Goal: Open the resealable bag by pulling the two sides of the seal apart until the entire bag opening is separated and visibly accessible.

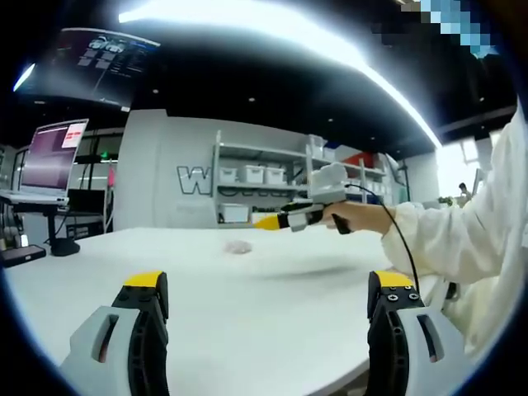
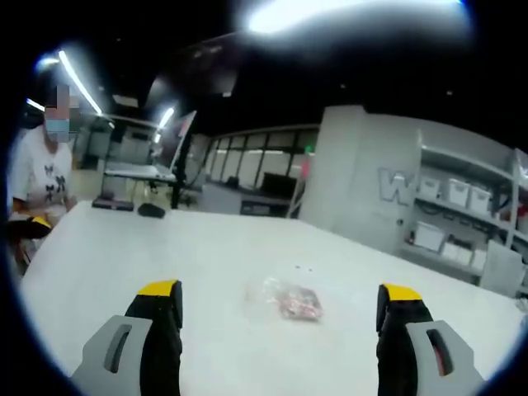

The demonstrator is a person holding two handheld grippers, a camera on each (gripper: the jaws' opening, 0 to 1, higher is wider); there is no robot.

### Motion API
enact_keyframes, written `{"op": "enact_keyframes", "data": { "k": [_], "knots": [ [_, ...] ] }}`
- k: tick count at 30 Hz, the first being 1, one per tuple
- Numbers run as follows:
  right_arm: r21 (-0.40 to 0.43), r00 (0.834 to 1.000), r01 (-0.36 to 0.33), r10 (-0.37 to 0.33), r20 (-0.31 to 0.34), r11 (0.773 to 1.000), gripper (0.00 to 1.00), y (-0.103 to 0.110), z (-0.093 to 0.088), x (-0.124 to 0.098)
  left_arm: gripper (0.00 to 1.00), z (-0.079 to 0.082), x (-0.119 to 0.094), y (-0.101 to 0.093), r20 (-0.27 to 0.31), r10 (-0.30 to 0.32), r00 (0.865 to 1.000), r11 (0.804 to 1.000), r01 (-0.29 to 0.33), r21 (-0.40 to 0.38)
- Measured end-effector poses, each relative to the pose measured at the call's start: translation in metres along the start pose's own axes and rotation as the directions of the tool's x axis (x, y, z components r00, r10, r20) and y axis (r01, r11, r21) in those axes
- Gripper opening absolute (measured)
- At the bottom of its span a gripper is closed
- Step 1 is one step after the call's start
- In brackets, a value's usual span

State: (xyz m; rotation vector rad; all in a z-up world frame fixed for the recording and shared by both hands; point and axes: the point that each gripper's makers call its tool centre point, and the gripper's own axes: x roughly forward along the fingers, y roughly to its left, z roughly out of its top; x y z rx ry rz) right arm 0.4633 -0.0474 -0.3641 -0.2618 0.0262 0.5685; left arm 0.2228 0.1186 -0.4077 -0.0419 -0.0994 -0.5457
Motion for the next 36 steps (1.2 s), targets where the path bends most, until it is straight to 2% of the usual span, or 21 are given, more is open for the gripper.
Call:
{"op": "enact_keyframes", "data": {
  "k": [16,24,36],
  "knots": [
    [-0.016,1.0,0.005,-0.005,0.004,1.0,1.0,0.005,-0.005,-0.025,0.99,-0.003,0.001,-0.001,-0.009,-0.004,1.0,1.0,0.004,-0.003],
    [-0.014,1.0,0.0,0.001,0.024,1.0,1.0,0.007,0.001,-0.035,0.99,-0.003,0.001,-0.002,-0.012,-0.007,1.0,1.0,0.006,-0.003],
    [-0.022,1.0,-0.003,0.004,0.029,1.0,1.0,0.011,0.002,-0.041,0.99,-0.006,0.0,-0.001,-0.016,-0.006,1.0,1.0,0.006,-0.009]
  ]
}}
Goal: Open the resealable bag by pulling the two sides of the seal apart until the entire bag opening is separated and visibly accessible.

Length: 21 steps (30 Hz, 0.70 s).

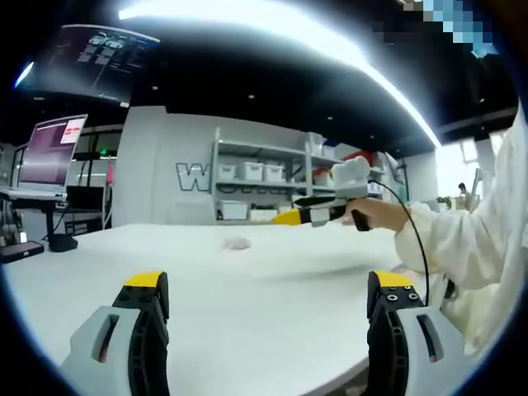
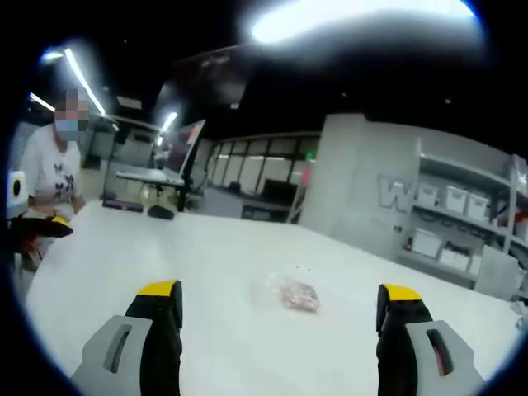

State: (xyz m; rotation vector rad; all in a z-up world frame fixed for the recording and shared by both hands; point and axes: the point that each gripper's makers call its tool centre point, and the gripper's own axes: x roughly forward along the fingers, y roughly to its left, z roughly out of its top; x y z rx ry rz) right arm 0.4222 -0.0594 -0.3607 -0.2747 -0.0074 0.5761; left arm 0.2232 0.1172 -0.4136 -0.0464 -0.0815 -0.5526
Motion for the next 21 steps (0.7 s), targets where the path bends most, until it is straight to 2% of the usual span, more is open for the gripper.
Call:
{"op": "enact_keyframes", "data": {
  "k": [7,14,21],
  "knots": [
    [0.008,1.0,0.005,-0.005,0.005,1.0,1.0,0.0,-0.001,-0.004,0.99,-0.001,-0.002,0.003,0.0,0.008,1.0,1.0,-0.008,-0.007],
    [0.009,0.999,0.041,-0.041,0.002,0.999,1.0,-0.006,-0.006,-0.01,0.99,-0.002,-0.001,0.003,-0.002,0.008,1.0,1.0,-0.008,-0.009],
    [0.005,0.999,0.052,-0.052,0.007,0.999,1.0,-0.002,-0.007,-0.016,0.99,-0.004,-0.001,0.003,-0.005,0.008,1.0,1.0,-0.008,-0.01]
  ]
}}
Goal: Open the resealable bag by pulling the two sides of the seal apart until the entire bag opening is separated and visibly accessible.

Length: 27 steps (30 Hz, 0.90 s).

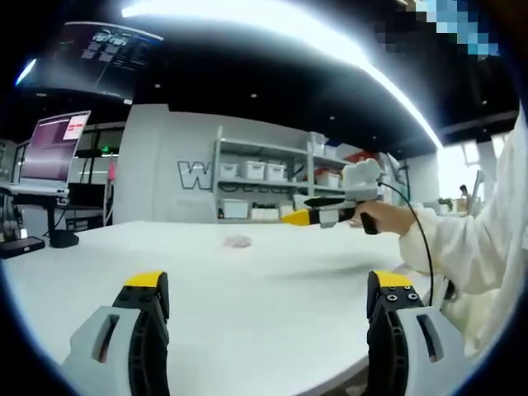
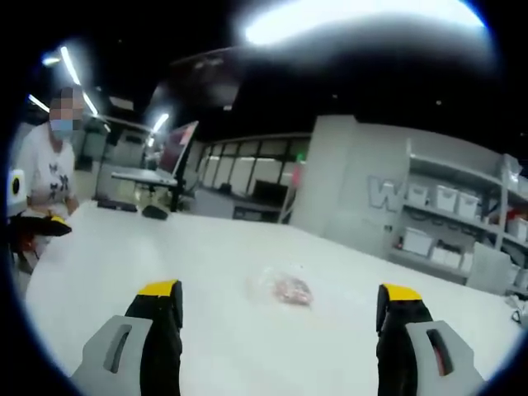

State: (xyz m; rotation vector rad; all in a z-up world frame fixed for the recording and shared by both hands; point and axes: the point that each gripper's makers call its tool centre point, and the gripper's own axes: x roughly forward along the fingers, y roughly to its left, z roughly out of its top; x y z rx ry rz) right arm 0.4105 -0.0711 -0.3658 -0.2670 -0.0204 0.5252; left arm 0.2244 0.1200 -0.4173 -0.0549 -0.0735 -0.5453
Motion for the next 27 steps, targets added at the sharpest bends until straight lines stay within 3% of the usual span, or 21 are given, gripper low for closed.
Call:
{"op": "enact_keyframes", "data": {
  "k": [17,27],
  "knots": [
    [0.028,1.0,-0.008,0.007,0.024,1.0,0.99,0.007,0.005,-0.014,0.98,0.002,0.002,-0.002,0.001,-0.008,1.0,1.0,0.008,0.004],
    [0.058,0.999,-0.046,0.046,0.0,0.997,0.98,0.014,-0.002,-0.02,0.98,0.0,0.003,-0.003,-0.007,-0.013,1.0,1.0,0.013,0.008]
  ]
}}
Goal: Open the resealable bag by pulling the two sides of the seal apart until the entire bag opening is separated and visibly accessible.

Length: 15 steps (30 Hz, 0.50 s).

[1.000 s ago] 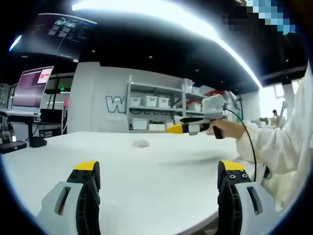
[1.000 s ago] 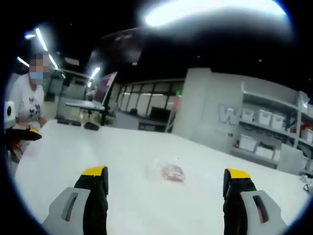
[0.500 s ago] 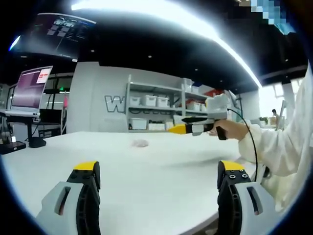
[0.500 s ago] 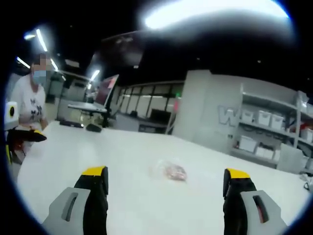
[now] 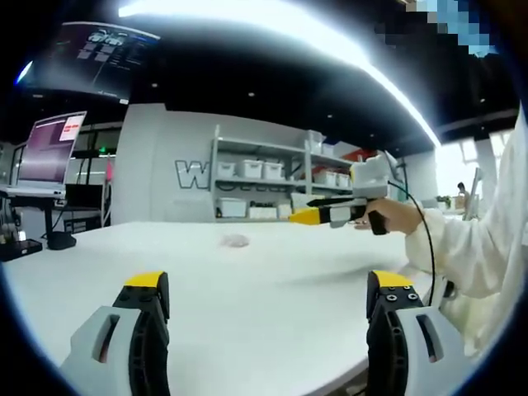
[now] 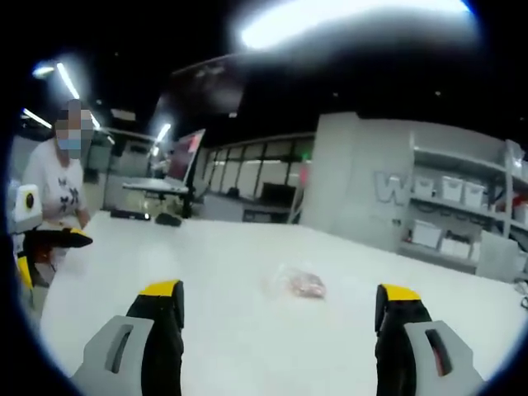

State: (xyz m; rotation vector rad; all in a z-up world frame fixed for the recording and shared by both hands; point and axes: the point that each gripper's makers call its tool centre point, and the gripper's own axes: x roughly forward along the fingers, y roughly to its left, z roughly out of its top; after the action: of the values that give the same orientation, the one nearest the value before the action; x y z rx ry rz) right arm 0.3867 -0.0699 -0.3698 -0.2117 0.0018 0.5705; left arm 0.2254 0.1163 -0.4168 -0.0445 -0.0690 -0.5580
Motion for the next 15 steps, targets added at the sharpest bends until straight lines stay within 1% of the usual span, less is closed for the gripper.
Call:
{"op": "enact_keyframes", "data": {
  "k": [4,9,13,15],
  "knots": [
    [0.001,1.0,0.003,-0.003,-0.013,1.0,0.98,0.0,-0.005,-0.004,0.98,-0.001,0.0,0.001,-0.002,0.002,1.0,1.0,-0.002,0.0],
    [0.013,1.0,0.005,-0.005,-0.002,1.0,0.98,-0.001,-0.005,-0.008,0.98,-0.002,0.0,0.0,-0.007,0.0,1.0,1.0,0.0,0.001],
    [0.015,1.0,0.006,-0.006,-0.008,1.0,0.97,-0.001,-0.007,-0.01,0.98,-0.002,0.001,-0.002,-0.008,-0.005,1.0,1.0,0.005,0.001],
    [0.029,1.0,0.008,-0.007,-0.005,1.0,0.96,-0.002,-0.007,-0.011,0.98,-0.002,0.002,-0.002,-0.007,-0.005,1.0,1.0,0.005,0.001]
  ]
}}
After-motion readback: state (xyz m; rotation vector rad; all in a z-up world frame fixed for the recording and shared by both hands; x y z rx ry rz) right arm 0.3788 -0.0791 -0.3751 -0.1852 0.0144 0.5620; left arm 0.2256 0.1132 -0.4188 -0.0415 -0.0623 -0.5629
